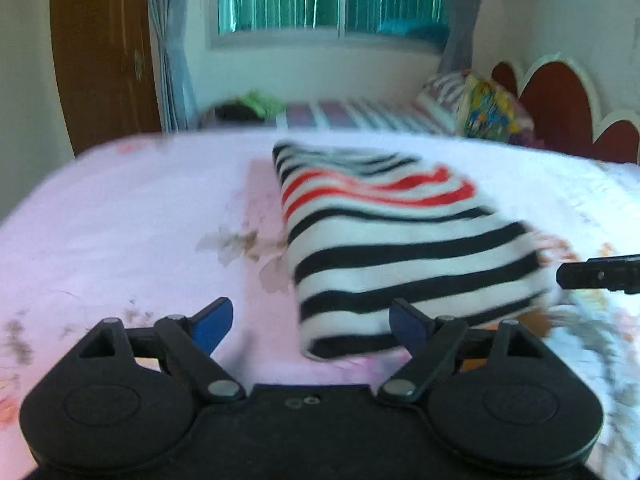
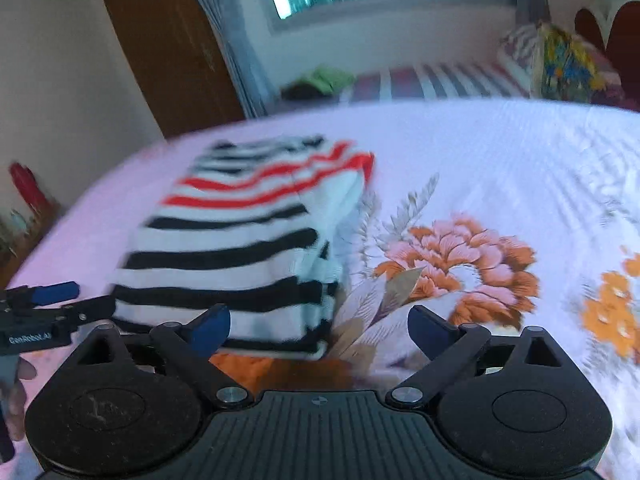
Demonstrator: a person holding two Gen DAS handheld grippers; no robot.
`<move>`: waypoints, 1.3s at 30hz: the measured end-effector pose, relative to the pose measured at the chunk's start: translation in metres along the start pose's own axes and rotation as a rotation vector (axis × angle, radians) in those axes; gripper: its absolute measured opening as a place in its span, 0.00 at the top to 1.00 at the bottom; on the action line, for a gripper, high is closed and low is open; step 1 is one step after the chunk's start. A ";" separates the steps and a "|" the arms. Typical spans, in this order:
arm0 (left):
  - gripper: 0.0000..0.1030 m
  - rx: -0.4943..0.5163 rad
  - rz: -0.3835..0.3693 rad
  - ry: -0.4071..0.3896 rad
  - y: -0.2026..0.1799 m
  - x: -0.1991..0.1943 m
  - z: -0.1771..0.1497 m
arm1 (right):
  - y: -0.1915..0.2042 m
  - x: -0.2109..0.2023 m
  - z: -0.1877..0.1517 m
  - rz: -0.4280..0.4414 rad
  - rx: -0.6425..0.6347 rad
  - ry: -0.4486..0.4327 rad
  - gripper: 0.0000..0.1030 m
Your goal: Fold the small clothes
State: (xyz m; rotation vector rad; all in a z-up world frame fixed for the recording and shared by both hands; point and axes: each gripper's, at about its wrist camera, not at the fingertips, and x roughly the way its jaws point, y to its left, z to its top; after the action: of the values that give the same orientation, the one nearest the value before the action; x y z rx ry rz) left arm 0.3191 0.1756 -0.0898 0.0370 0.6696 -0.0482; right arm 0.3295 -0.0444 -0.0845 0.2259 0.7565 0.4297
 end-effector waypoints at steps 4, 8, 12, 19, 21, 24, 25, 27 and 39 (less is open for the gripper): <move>0.12 0.014 0.022 -0.154 -0.028 -0.085 -0.016 | 0.024 -0.083 -0.021 -0.025 -0.062 -0.119 0.07; 0.09 0.055 0.058 -0.268 -0.056 -0.165 -0.036 | 0.045 -0.163 -0.046 -0.063 -0.080 -0.197 0.00; 0.08 0.044 0.051 -0.300 -0.076 -0.236 -0.055 | 0.065 -0.228 -0.073 -0.111 -0.100 -0.234 0.00; 0.01 0.014 0.035 -0.272 -0.094 -0.306 -0.086 | 0.094 -0.296 -0.123 -0.148 -0.112 -0.214 0.00; 0.00 0.015 0.019 -0.272 -0.099 -0.319 -0.091 | 0.100 -0.307 -0.132 -0.146 -0.118 -0.213 0.00; 0.00 0.025 0.002 -0.297 -0.106 -0.334 -0.097 | 0.107 -0.319 -0.141 -0.120 -0.117 -0.211 0.00; 0.00 0.027 0.000 -0.281 -0.108 -0.336 -0.098 | 0.110 -0.321 -0.142 -0.116 -0.121 -0.207 0.00; 0.00 0.026 -0.003 -0.264 -0.111 -0.340 -0.100 | 0.116 -0.329 -0.146 -0.117 -0.136 -0.216 0.00; 0.00 0.004 0.042 -0.240 -0.108 -0.354 -0.105 | 0.122 -0.350 -0.145 -0.122 -0.151 -0.254 0.00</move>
State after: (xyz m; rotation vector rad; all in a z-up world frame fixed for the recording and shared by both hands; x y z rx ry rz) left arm -0.0290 0.0848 0.0456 0.0481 0.4289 -0.0131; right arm -0.0351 -0.0885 0.0699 0.0894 0.4831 0.3325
